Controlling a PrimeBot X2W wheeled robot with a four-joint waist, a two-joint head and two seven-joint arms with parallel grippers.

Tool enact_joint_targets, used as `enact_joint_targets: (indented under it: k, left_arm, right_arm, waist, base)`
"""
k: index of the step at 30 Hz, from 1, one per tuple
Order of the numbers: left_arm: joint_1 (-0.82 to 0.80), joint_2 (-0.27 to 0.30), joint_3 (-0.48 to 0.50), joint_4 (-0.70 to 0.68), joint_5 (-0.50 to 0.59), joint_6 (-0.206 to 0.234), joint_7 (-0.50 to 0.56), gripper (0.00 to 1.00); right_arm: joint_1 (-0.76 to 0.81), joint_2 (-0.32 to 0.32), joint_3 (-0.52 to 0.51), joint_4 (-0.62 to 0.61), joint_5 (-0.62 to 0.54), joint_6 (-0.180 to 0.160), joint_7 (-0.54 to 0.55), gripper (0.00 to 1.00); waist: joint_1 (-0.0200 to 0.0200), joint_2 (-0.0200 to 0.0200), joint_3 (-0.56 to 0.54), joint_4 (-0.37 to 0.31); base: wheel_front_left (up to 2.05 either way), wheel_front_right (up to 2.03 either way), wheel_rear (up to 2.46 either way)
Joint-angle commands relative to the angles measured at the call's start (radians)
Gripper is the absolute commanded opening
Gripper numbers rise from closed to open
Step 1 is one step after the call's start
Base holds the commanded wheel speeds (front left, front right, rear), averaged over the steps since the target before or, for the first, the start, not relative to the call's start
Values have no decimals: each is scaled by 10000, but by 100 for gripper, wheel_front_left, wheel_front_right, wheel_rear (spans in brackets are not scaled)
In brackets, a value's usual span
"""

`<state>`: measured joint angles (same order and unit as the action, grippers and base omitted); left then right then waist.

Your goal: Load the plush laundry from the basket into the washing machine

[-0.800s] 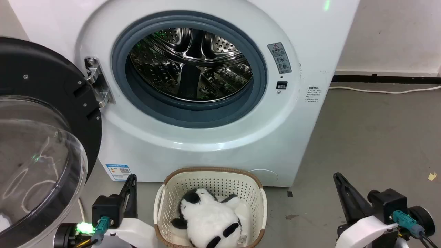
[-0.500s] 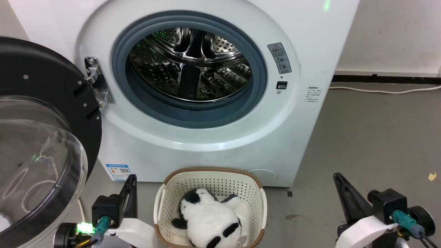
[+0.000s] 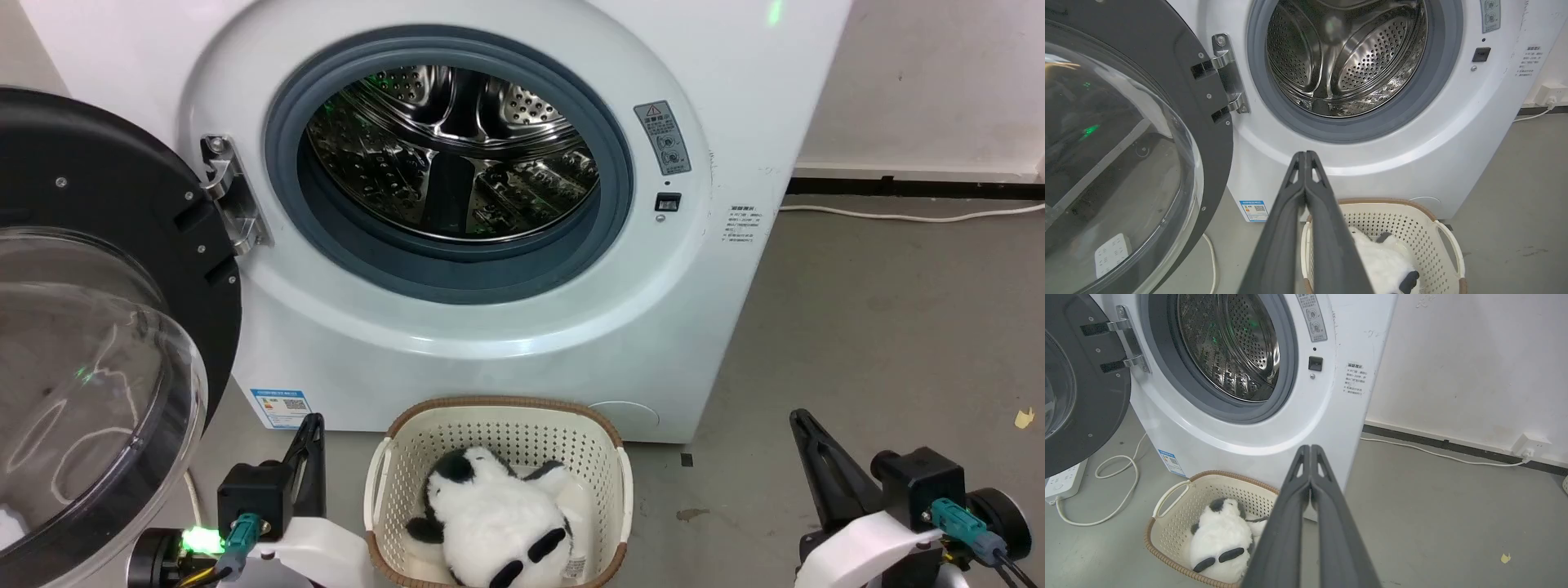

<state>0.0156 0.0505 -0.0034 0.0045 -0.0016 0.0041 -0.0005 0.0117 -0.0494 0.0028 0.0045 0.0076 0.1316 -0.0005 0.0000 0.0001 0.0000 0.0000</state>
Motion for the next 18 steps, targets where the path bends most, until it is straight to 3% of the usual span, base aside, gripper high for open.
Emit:
enact_joint_targets:
  k: [1, 18]
  left_arm:
    - [-156, -3, 34, -45, 16, -41, 5, 0]
    - [-156, -3, 34, -45, 16, -41, 5, 0]
  right_arm:
    - [-117, -8, -28, -45, -76, -9, 5, 0]
    - [-117, -8, -28, -45, -76, -9, 5, 0]
  waist:
    - [0, -1, 0, 0]
    - [0, -1, 0, 0]
  base:
    - [0, 0, 0]
    - [0, 0, 0]
